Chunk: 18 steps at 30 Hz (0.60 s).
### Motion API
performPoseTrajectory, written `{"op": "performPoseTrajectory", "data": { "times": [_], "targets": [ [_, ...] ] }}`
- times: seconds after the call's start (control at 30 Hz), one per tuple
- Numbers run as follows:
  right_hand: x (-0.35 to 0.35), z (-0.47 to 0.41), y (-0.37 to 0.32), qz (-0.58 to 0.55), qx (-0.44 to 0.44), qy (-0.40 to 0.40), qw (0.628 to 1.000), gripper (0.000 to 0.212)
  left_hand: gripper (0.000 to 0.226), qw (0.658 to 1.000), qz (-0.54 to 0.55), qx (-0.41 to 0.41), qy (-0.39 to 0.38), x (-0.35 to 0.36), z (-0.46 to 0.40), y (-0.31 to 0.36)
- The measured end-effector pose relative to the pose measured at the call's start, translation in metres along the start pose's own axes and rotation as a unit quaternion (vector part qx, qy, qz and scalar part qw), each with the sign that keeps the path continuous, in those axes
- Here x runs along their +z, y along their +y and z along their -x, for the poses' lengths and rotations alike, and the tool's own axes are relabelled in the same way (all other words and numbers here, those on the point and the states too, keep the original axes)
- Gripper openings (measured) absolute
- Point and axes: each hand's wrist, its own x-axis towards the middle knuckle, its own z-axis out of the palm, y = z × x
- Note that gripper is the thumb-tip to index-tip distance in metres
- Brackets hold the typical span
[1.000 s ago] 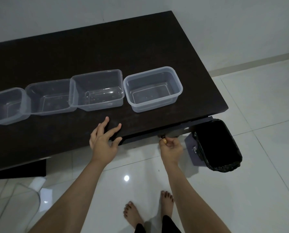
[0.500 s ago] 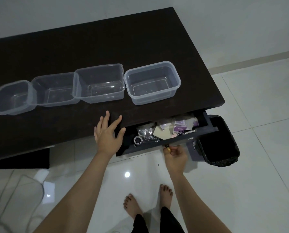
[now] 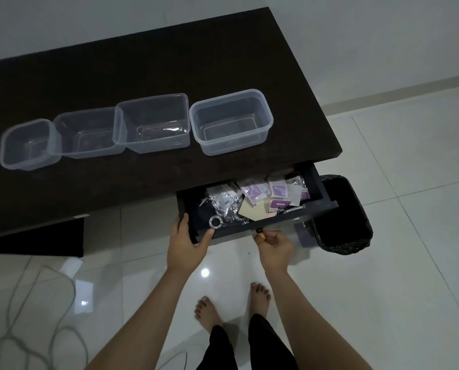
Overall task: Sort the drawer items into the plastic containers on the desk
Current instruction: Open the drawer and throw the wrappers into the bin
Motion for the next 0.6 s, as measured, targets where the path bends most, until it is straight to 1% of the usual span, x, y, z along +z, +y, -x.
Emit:
{"op": "performPoseTrajectory", "data": {
  "times": [0.33,0.6],
  "targets": [
    [-0.037,0.033,0.019,-0.017,0.054,0.014,0.998,0.020,0.082,1.000,0.015,0.000,0.006,0.009,0.052,-0.018],
    [-0.066,0.062,0.033,-0.020,0.087,0.017,0.996,0.021,0.085,1.000,0.020,-0.016,-0.010,0.016,0.091,-0.032]
  ]
}}
